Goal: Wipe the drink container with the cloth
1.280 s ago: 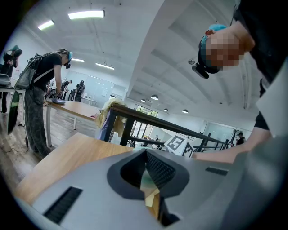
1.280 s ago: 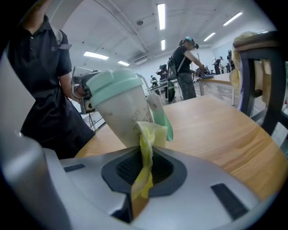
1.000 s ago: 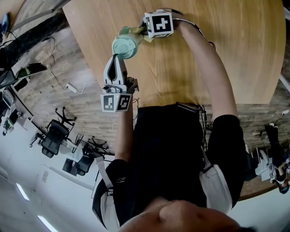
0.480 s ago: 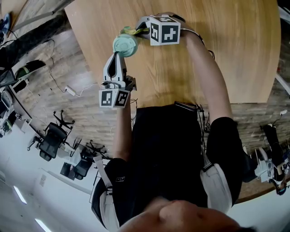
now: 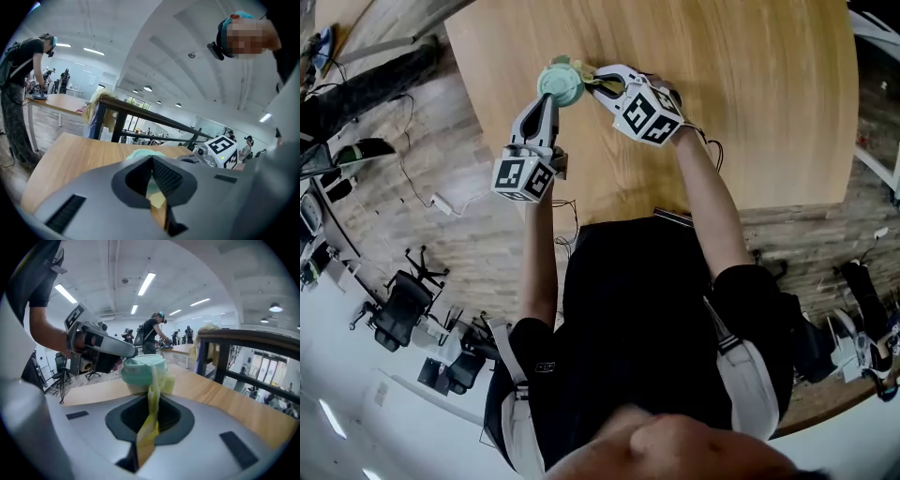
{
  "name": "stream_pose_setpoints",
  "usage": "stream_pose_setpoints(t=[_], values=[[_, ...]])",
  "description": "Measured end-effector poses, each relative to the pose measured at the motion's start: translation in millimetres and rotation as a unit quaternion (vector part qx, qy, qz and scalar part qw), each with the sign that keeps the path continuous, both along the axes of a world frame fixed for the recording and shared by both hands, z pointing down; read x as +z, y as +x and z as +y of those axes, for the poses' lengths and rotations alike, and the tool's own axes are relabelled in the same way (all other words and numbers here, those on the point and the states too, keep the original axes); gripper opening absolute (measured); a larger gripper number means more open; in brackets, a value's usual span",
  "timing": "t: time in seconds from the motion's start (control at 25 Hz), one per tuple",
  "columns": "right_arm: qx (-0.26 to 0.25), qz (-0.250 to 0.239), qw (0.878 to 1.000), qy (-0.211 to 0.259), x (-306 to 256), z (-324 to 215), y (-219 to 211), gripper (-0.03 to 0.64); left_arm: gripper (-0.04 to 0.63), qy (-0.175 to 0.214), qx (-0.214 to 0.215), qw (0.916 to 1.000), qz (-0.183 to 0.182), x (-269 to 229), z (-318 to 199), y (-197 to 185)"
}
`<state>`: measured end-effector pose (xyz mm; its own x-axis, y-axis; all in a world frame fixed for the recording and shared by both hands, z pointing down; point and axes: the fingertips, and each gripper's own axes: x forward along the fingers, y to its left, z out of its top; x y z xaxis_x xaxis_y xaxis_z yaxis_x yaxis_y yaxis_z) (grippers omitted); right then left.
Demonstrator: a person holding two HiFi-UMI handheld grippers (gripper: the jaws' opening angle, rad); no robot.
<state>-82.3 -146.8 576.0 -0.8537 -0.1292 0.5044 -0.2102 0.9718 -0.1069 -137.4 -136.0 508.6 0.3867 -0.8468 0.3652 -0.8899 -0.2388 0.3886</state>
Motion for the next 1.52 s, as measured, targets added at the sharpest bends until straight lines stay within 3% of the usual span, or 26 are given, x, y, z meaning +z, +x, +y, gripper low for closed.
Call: stream_pose_setpoints(t=[0.16,0.36,0.84,1.04,1.52], values=[[0.061,-0.021,0.998,-0.01,-5,19,5,0.043,0.023,-0.01,0.051,0.9986,-0.012,-1,2,2],[0.109,-0.032,0.993,-0.018,10,35,6,0.043,0.023,0.006,0.093,0.9953,-0.026,-1,-2,11],[0.179,0.06,0.98,-0.057,97,38,-14,0.043,0.023,0.005,0.154,0.988,-0.003,-1,-11,13],[0.194,0.091,0.976,-0.037,102,41,-16,0.043,0.023,0.011,0.167,0.9858,0.007,-3,-10,17],[0.235,0.017,0.969,0.075,0,45,-10,0.043,0.023,0.015,0.198,0.9799,0.019,3,-10,17]])
